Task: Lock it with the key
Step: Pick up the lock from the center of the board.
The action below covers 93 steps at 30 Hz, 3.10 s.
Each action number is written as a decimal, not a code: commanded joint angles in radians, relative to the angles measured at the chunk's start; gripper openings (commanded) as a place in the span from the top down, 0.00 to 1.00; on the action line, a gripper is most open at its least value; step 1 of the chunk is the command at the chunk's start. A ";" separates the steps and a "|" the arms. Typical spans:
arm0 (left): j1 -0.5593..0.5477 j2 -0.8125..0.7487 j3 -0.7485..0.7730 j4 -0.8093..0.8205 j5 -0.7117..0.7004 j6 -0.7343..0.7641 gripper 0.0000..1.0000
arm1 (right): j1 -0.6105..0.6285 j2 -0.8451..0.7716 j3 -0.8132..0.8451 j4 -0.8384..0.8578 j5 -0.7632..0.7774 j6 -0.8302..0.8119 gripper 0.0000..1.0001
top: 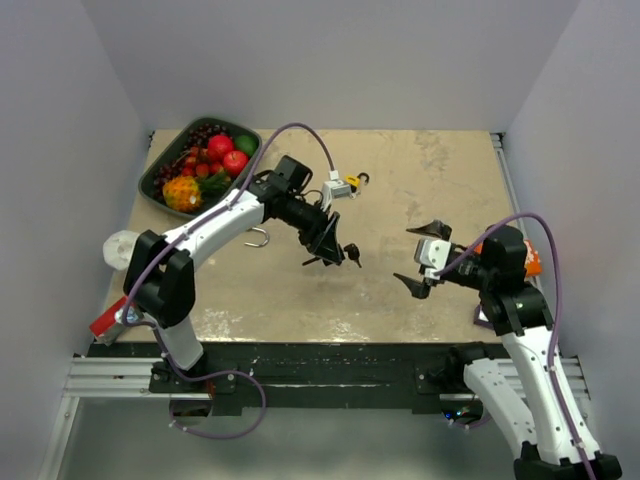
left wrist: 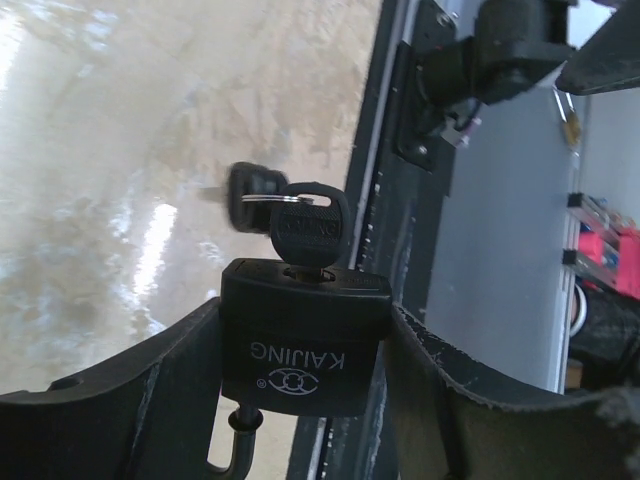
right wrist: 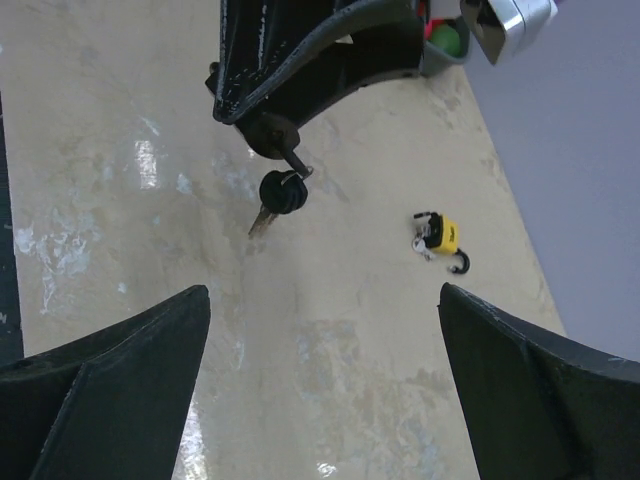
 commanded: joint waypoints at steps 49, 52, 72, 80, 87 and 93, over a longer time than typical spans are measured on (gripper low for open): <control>-0.147 0.016 0.058 -0.176 0.333 0.127 1.00 | 0.588 0.256 -0.137 0.337 0.173 -0.191 0.43; -0.147 0.021 0.058 -0.182 0.335 0.124 1.00 | 0.599 0.266 -0.133 0.350 0.176 -0.192 0.44; -0.141 -0.030 0.066 -0.170 0.239 0.149 0.36 | 0.625 0.292 -0.088 0.318 0.216 -0.125 1.00; 0.094 -0.199 0.011 -0.047 0.122 0.129 0.01 | 0.616 0.238 -0.061 0.393 0.290 0.140 1.00; 0.287 -0.461 -0.164 0.227 -0.110 0.051 0.01 | 0.542 0.233 -0.010 0.466 0.291 0.377 1.00; 0.286 -0.608 -0.250 0.209 0.018 0.233 0.00 | 0.513 0.246 0.043 0.543 0.256 0.559 1.00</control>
